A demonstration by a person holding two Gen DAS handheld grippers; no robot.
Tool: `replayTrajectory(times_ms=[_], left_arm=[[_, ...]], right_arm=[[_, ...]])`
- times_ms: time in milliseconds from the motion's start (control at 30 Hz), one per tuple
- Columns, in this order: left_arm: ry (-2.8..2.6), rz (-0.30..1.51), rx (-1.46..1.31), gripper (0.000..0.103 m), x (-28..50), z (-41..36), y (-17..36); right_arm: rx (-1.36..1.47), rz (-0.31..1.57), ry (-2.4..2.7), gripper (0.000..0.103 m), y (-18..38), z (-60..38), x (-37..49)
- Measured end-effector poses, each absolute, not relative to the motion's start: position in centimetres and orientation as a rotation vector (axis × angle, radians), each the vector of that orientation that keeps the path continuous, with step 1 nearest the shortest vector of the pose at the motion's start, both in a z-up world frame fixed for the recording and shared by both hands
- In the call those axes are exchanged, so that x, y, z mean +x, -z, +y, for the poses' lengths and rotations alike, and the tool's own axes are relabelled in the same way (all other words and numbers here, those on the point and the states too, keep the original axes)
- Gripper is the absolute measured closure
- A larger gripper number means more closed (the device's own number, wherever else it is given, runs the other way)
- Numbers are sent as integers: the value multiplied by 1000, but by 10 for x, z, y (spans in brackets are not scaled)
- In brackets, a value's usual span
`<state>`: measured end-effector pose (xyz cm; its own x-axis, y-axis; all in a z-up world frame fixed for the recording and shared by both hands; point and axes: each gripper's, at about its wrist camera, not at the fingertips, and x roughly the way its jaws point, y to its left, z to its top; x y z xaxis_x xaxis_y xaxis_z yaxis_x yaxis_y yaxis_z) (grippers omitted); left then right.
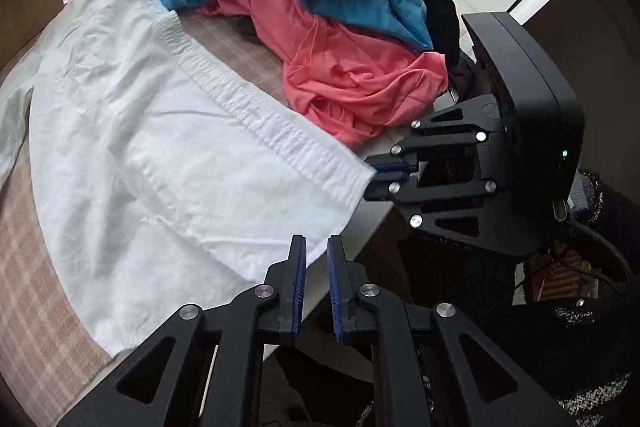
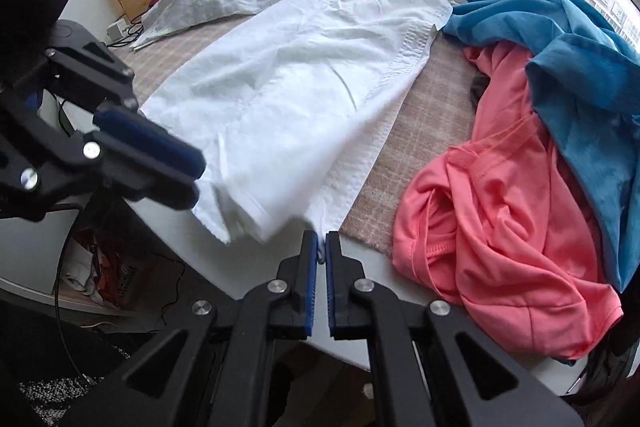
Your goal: Fold clothes
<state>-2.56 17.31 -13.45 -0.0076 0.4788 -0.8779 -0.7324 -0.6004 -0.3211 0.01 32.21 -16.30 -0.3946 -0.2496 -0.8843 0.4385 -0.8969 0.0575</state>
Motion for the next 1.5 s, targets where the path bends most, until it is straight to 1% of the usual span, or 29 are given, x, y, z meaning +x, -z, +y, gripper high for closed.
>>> replayTrajectory(times_ms=[33, 67, 100, 133, 267, 333, 400, 500, 533, 633, 733, 800, 933, 1033, 1167, 1233, 1333, 1400, 1433, 1467, 1500], left_arm=[[-1818, 260, -1386, 87, -33, 154, 126], [-1906, 241, -1389, 77, -41, 133, 117], [-1956, 221, -1406, 73, -48, 119, 117], [-1982, 202, -1434, 72, -53, 109, 122], [-2083, 118, -1546, 72, -76, 71, 145], [-2132, 74, -1603, 72, -87, 52, 157], [-2159, 127, -1601, 74, -90, 55, 156], [-2144, 174, -1481, 74, -94, 61, 135], [-2139, 185, -1446, 73, -99, 64, 130], [-2126, 215, -1387, 73, -130, 74, 120], [-2123, 243, -1349, 73, -169, 81, 113], [-2157, 267, -1330, 70, -203, 80, 108], [-2187, 294, -1319, 71, -259, 77, 100], [-2167, 293, -1342, 71, -287, 77, 95], [-2141, 292, -1372, 70, -325, 76, 90], [-2128, 292, -1387, 70, -344, 75, 87], [-2108, 291, -1410, 83, -373, 75, 83], [-2094, 291, -1424, 79, -392, 74, 80], [-2128, 342, -1389, 76, -393, 71, 70], [-2180, 407, -1342, 66, -393, 69, 60], [-2229, 461, -1303, 60, -396, 69, 54]], right_arm=[[1416, 235, 2312, 99, 162, 323, -1], [1418, 203, 2309, 99, 161, 325, -2], [1421, 176, 2306, 99, 160, 327, -3], [1425, 167, 2306, 99, 160, 328, -2], [1455, 176, 2287, 99, 169, 326, -2], [1489, 186, 2259, 96, 174, 324, -1], [1582, 219, 2198, 95, 175, 328, 1], [1580, 218, 2262, 95, 148, 347, -2], [1556, 179, 2300, 95, 135, 353, -13], [1457, 50, 2392, 95, 103, 360, -62], [1412, 29, 2438, 95, 88, 348, -117], [1415, -9, 2453, 95, 81, 343, -155], [1406, -71, 2531, 91, 64, 347, -224], [1412, -43, 2548, 91, 58, 353, -274], [1420, 120, 2534, 91, 69, 345, -337], [1464, 124, 2491, 91, 77, 347, -365], [1556, 113, 2405, 91, 83, 354, -403], [1541, 117, 2319, 91, 61, 359, -406], [1483, 174, 2330, 91, 47, 360, -406], [1425, 229, 2338, 89, 32, 361, -405], [1366, 284, 2345, 76, 17, 361, -405]])
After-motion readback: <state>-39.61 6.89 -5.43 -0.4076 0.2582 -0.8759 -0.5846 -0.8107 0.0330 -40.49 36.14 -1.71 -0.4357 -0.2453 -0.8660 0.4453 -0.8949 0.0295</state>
